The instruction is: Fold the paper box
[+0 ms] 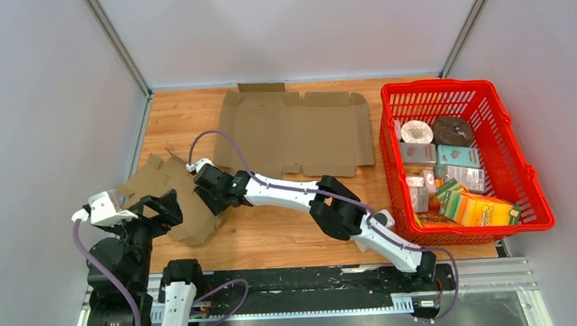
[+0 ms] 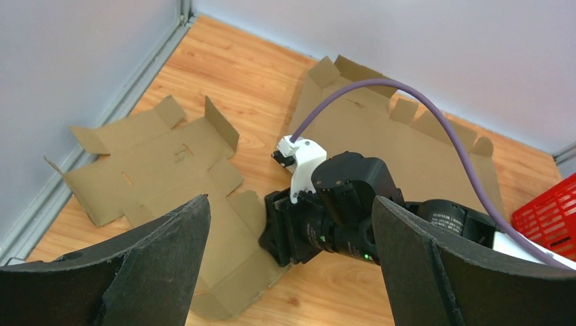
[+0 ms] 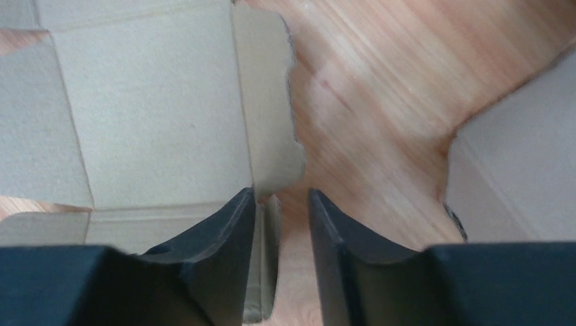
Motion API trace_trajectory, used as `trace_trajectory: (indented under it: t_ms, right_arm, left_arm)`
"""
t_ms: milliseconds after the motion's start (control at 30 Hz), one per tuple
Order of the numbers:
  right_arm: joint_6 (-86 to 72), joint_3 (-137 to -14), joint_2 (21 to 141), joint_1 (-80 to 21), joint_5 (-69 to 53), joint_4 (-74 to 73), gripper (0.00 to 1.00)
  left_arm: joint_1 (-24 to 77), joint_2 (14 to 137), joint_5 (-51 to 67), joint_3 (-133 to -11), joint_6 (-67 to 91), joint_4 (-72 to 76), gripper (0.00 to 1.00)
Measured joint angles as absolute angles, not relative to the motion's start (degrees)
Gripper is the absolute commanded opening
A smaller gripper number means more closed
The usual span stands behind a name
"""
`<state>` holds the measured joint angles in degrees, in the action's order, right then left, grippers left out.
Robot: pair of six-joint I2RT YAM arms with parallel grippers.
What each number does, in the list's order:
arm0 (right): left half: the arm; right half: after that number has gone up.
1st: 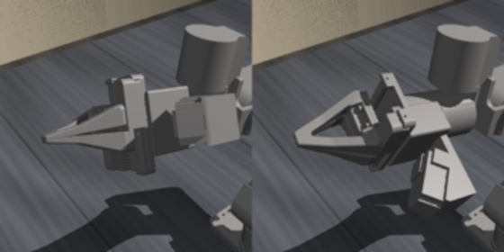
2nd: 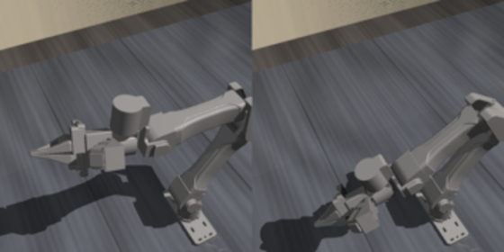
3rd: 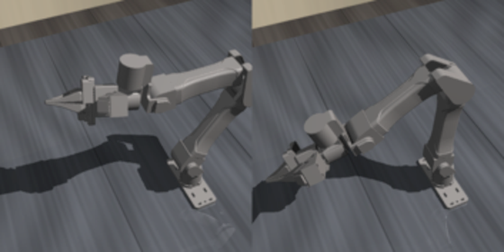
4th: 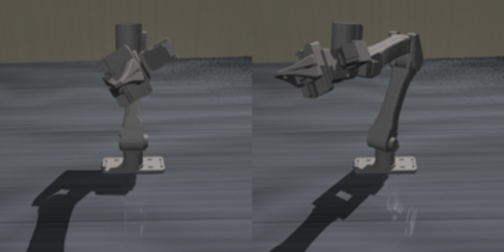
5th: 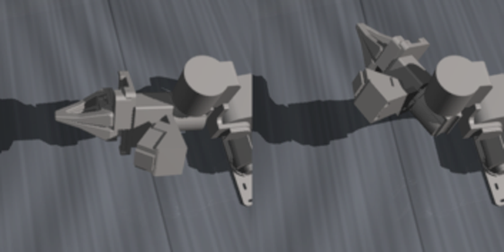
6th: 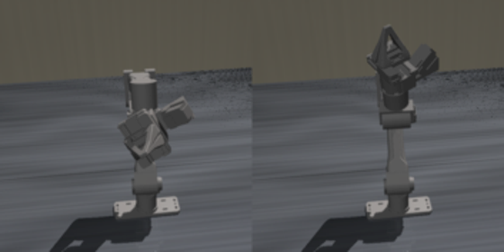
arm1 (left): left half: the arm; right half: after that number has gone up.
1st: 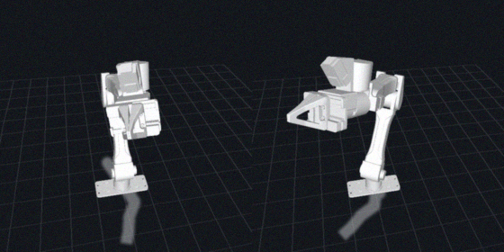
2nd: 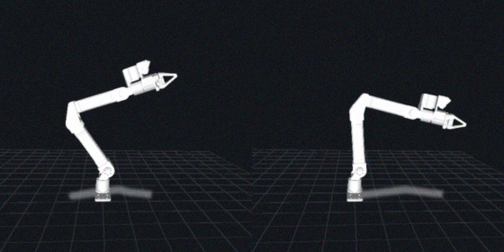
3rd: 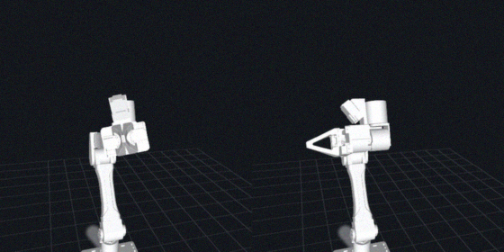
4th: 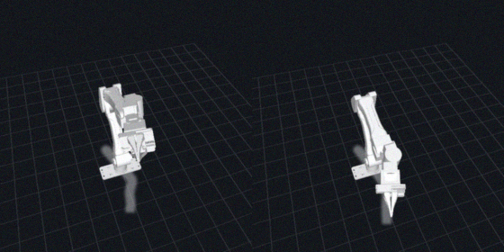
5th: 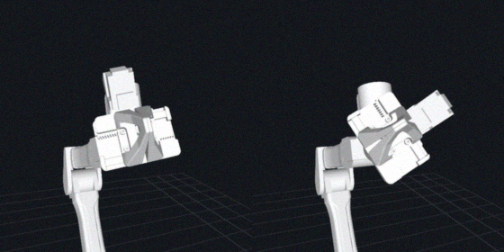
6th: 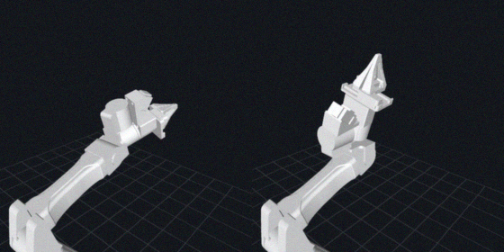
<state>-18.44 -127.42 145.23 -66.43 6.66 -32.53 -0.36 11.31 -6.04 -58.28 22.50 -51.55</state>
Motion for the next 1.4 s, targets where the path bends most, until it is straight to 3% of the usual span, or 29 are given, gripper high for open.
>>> trace_trajectory:
  t_ms: [67, 167, 267, 633, 733, 833, 933, 1133, 1400]
  right_arm:
    - [-18.8, -123.7, 143.6, -66.4, 6.4, -30.7, 0.20]
    - [-19.0, -120.2, 141.5, -66.4, 6.1, -30.6, 0.08]
    - [-18.1, -117.7, 139.6, -66.4, 6.6, -30.7, 0.02]
    - [-10.5, -105.7, 124.2, -66.3, 6.9, -33.2, 0.00]
    - [-8.5, -101.5, 119.7, -66.3, 5.5, -33.1, 0.06]
    - [-7.3, -97.6, 117.3, -66.3, 4.5, -33.2, 0.46]
    - [-6.5, -93.7, 116.7, -66.3, 3.6, -33.3, 0.68]
    - [-5.7, -84.3, 111.4, -65.8, 3.4, -32.1, 0.77]
    - [-7.3, -72.4, 93.0, -58.7, -0.4, -23.2, 0.78]
  left_arm:
    - [-0.4, 12.4, -6.0, -57.7, 23.0, -51.5, 0.95]
    - [-0.4, 13.8, -6.0, -56.2, 24.0, -51.5, 0.95]
    - [-0.4, 16.1, -6.0, -55.1, 25.4, -51.9, 0.95]
    - [-0.4, 33.9, -9.3, -54.9, 32.9, -58.0, 0.97]
    - [-0.4, 40.1, -11.4, -54.9, 36.2, -59.9, 0.96]
    - [-0.4, 47.4, -12.4, -55.2, 39.0, -61.0, 0.93]
    - [-0.7, 53.8, -12.0, -55.2, 41.6, -60.3, 0.92]
    - [-1.3, 61.2, -8.4, -55.0, 48.0, -54.2, 0.86]
    - [-1.3, 80.2, -2.3, -55.9, 55.2, -44.7, 0.87]
